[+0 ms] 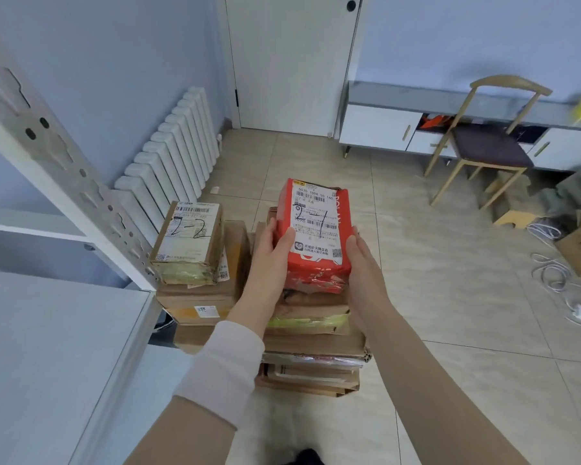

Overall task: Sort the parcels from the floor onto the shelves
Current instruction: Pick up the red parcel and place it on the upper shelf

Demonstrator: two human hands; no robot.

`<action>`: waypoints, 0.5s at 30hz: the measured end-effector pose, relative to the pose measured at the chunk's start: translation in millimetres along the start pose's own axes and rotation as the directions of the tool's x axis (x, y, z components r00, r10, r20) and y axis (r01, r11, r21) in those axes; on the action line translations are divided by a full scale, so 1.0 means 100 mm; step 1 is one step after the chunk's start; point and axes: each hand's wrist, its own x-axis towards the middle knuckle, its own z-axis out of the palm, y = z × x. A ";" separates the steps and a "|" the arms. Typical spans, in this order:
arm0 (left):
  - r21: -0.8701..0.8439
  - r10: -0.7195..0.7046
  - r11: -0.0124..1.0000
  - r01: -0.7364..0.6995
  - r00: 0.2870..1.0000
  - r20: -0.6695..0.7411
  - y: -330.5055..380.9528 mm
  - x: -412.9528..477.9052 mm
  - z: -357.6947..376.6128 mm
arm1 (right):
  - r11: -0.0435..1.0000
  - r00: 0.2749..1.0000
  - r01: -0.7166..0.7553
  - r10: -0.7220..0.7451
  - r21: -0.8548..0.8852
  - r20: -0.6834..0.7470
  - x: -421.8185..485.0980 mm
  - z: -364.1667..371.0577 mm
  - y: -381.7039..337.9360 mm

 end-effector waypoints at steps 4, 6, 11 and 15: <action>0.015 0.017 1.000 -0.017 1.000 0.005 0.06 -0.05 0.12 | 0.999 0.998 0.046 -0.047 -0.019 -0.046 -0.04 -0.10 -0.05; 0.020 0.020 1.000 -0.021 0.999 0.042 0.10 -0.09 0.26 | 0.997 0.994 0.073 -0.073 0.000 -0.082 -0.08 -0.23 -0.11; 0.035 0.056 0.997 -0.063 0.984 0.166 0.15 -0.20 0.83 | 0.987 0.966 0.163 -0.160 -0.002 -0.201 -0.22 -0.74 -0.30; 0.041 0.059 0.996 -0.075 0.949 0.309 0.12 -0.35 1.46 | 0.978 0.926 0.206 -0.193 0.008 -0.324 -0.40 -1.34 -0.47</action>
